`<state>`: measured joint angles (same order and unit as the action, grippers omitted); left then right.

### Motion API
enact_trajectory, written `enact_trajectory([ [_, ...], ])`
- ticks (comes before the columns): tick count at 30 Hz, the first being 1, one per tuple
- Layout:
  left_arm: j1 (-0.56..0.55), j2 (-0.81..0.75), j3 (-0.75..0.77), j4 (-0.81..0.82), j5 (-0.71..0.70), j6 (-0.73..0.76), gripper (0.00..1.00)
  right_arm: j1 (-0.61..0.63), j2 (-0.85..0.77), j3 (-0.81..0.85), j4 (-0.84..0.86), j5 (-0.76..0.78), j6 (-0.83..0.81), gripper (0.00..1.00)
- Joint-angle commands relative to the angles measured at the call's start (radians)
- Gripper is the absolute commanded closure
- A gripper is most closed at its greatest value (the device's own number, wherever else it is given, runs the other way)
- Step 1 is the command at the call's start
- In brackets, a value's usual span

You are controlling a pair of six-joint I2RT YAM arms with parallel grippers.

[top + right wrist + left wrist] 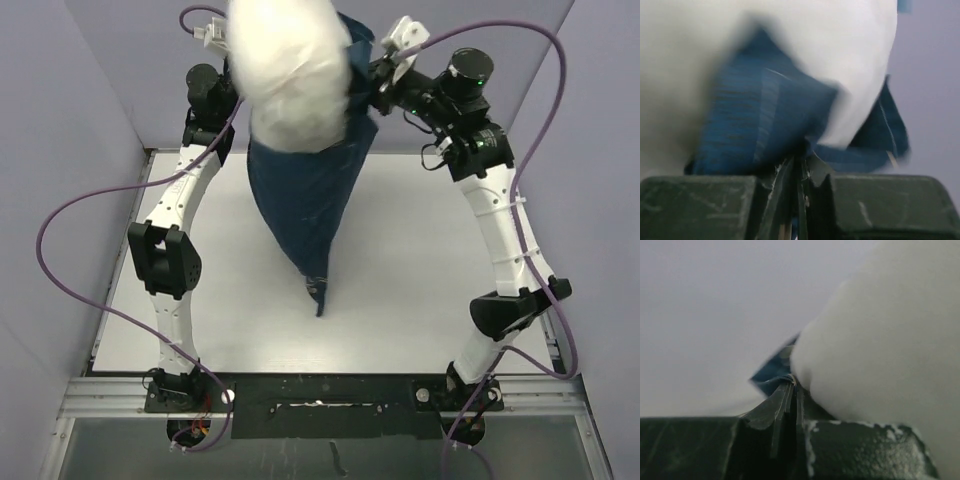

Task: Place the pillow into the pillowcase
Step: Stuff the pillow into the pillowcase.

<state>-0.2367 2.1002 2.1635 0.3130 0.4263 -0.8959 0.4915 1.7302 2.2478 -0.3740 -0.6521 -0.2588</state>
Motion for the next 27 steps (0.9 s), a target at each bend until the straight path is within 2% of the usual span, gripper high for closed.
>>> enact_trajectory([
  [1,-0.005,-0.082,0.105,0.088,-0.019,0.015,1.00,0.170,-0.165,-0.113,0.077,0.035,0.002,1.00],
  [2,-0.002,-0.087,0.115,0.057,-0.025,0.025,1.00,0.210,-0.193,-0.144,0.080,0.051,-0.040,1.00],
  [3,0.001,-0.095,0.116,0.029,-0.031,0.038,1.00,0.179,-0.186,-0.130,0.090,0.077,-0.055,1.00],
  [4,0.003,-0.110,0.108,0.014,-0.035,0.048,1.00,0.062,-0.156,-0.083,0.109,0.084,-0.035,1.00],
  [6,0.002,-0.138,0.075,0.035,-0.051,0.054,1.00,-0.209,-0.022,0.095,0.128,0.083,0.158,1.00],
  [7,-0.005,-0.141,0.065,0.049,-0.056,0.054,1.00,-0.281,0.038,0.187,0.094,0.060,0.252,1.00],
  [8,-0.013,-0.139,0.067,0.064,-0.059,0.057,1.00,-0.275,0.041,0.197,0.082,0.022,0.276,1.00],
  [9,-0.022,-0.129,0.076,0.072,-0.062,0.061,1.00,-0.156,-0.012,0.103,0.070,0.023,0.201,1.00],
  [11,-0.028,-0.102,0.110,0.078,-0.059,0.055,1.00,0.188,-0.168,-0.124,0.064,0.057,0.006,1.00],
  [12,-0.027,-0.090,0.124,0.085,-0.052,0.048,1.00,0.321,-0.201,-0.162,0.053,0.058,-0.030,1.00],
  [13,-0.027,-0.087,0.128,0.089,-0.050,0.045,1.00,0.344,-0.198,-0.142,0.033,0.058,-0.045,1.00],
  [14,-0.026,-0.093,0.121,0.094,-0.045,0.049,1.00,0.310,-0.173,-0.085,0.003,0.081,-0.085,1.00],
  [15,-0.024,-0.107,0.100,0.107,-0.043,0.053,1.00,0.198,-0.139,-0.030,0.016,0.093,-0.101,1.00],
  [17,-0.021,-0.146,0.031,0.142,-0.047,0.057,1.00,-0.111,-0.025,0.068,0.128,0.102,0.004,1.00],
  [18,-0.019,-0.164,0.002,0.161,-0.051,0.058,1.00,-0.234,0.056,0.169,0.126,0.119,0.069,1.00],
  [19,-0.019,-0.181,-0.017,0.166,-0.062,0.062,1.00,-0.324,0.109,0.298,0.109,0.121,0.148,1.00],
  [20,-0.021,-0.188,-0.021,0.162,-0.072,0.071,1.00,-0.347,0.117,0.308,0.095,0.105,0.200,1.00],
  [21,-0.025,-0.185,-0.006,0.134,-0.082,0.081,1.00,-0.294,0.069,0.246,0.082,0.078,0.186,1.00],
  [24,-0.046,-0.122,0.112,0.010,-0.114,0.107,1.00,0.150,-0.154,-0.105,0.058,0.049,0.017,1.00],
  [25,-0.052,-0.098,0.158,-0.032,-0.121,0.112,1.00,0.294,-0.195,-0.147,0.033,0.040,-0.020,1.00],
  [26,-0.056,-0.080,0.189,-0.067,-0.126,0.118,1.00,0.375,-0.204,-0.141,0.013,0.029,-0.035,1.00],
  [27,-0.056,-0.075,0.196,-0.075,-0.127,0.122,1.00,0.393,-0.187,-0.087,-0.031,0.046,-0.072,1.00],
])
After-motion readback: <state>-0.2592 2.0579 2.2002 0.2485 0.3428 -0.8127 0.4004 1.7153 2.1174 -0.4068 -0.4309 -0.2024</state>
